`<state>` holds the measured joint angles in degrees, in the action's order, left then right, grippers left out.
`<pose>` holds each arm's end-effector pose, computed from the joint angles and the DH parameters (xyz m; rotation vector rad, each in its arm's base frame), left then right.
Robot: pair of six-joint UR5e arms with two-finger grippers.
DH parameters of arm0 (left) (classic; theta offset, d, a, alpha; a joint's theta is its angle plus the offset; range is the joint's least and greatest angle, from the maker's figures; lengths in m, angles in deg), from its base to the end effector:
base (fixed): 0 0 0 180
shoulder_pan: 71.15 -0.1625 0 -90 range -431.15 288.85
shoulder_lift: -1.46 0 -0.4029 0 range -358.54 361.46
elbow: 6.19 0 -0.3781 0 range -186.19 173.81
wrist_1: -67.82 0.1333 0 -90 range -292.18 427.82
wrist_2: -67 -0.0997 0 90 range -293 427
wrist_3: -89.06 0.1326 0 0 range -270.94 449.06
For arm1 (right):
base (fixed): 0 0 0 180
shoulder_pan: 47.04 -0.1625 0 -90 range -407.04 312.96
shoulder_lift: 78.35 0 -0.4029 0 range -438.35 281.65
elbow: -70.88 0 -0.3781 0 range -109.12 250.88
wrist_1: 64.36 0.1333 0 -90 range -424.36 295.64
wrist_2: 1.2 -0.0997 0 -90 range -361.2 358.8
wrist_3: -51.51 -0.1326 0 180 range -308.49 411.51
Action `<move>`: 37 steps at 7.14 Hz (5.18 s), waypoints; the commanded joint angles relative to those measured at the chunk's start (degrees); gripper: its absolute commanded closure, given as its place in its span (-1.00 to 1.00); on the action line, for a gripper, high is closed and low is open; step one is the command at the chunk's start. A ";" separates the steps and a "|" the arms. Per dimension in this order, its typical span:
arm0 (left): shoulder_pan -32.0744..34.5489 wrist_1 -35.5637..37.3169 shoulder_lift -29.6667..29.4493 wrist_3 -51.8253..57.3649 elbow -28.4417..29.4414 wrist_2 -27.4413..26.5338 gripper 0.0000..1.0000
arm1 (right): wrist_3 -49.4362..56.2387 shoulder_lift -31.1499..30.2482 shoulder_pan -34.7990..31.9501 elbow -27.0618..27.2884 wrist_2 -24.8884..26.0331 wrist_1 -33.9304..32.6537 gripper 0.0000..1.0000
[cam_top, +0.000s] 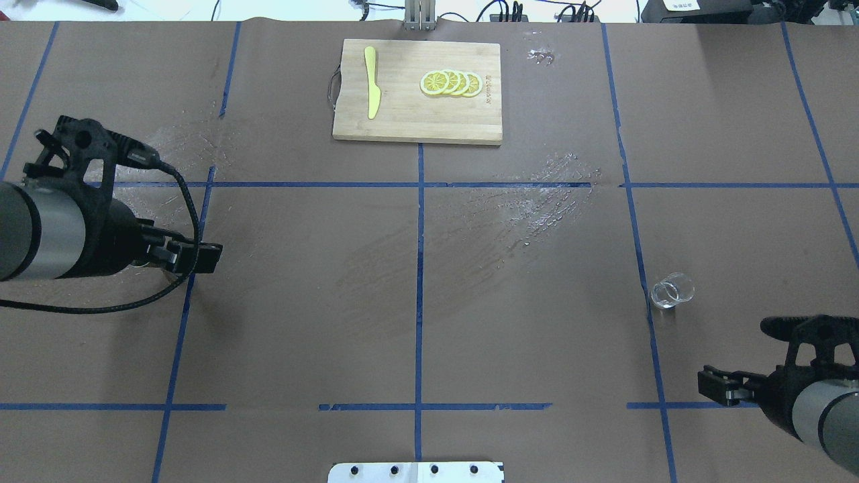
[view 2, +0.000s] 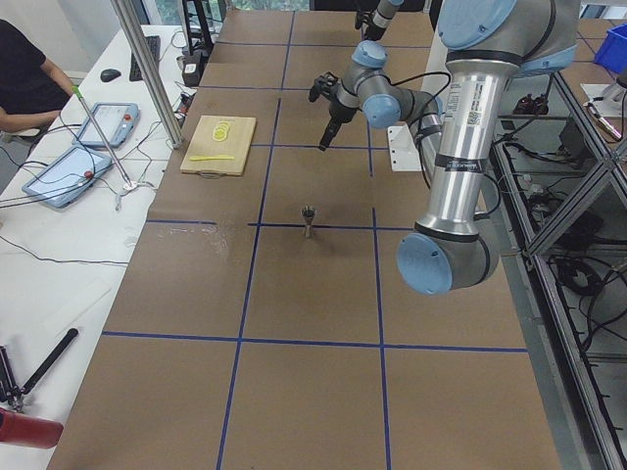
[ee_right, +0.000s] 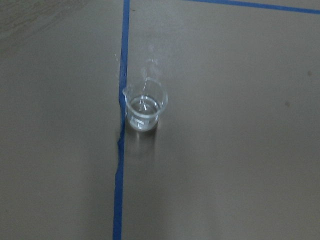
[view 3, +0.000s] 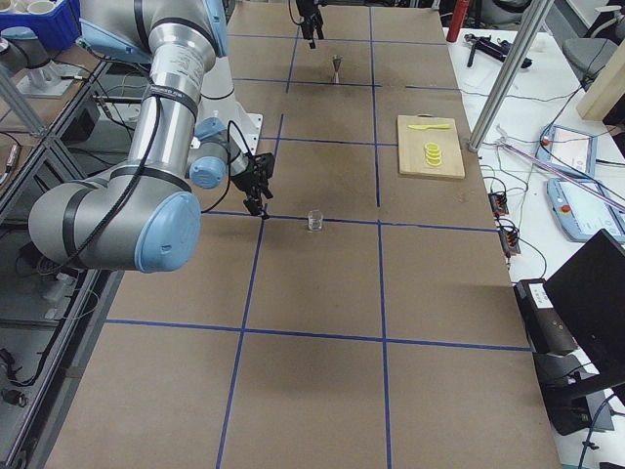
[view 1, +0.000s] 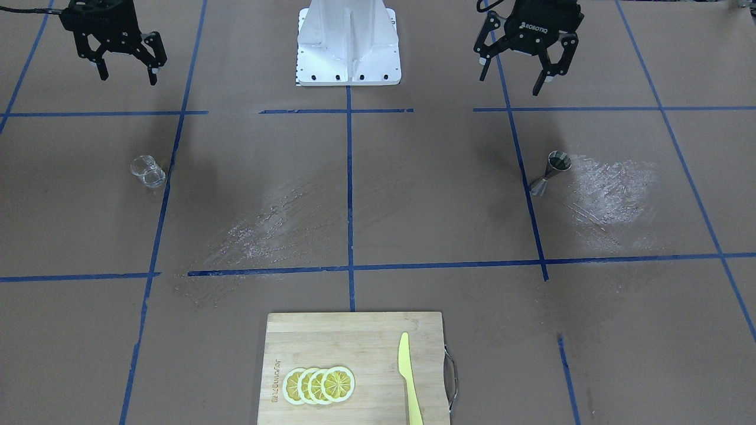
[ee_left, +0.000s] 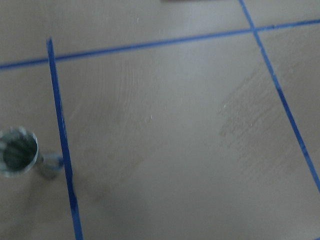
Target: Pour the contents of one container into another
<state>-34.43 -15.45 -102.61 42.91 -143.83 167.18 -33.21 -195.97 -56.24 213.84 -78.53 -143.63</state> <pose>0.2880 -0.3519 0.2136 0.4946 0.8372 0.1997 -0.2817 -0.2101 0.4035 0.2912 -0.5954 0.1355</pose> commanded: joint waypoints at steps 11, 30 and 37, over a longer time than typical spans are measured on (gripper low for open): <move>51.34 -22.36 13.69 49.14 42.27 42.05 -1.00 | 77.69 27.11 -73.33 -31.86 -53.99 -19.18 -1.00; 52.66 -1.80 9.76 55.99 47.03 34.82 -1.00 | 79.62 21.91 -83.08 -45.84 -59.17 -8.36 -1.00; 52.74 -1.89 9.67 56.17 47.03 35.00 -1.00 | 79.62 22.08 -83.08 -45.66 -59.34 -8.36 -1.00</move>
<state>18.31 -17.34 -93.01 99.11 -96.94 202.12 46.41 -173.91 -139.33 168.15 -137.84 -151.99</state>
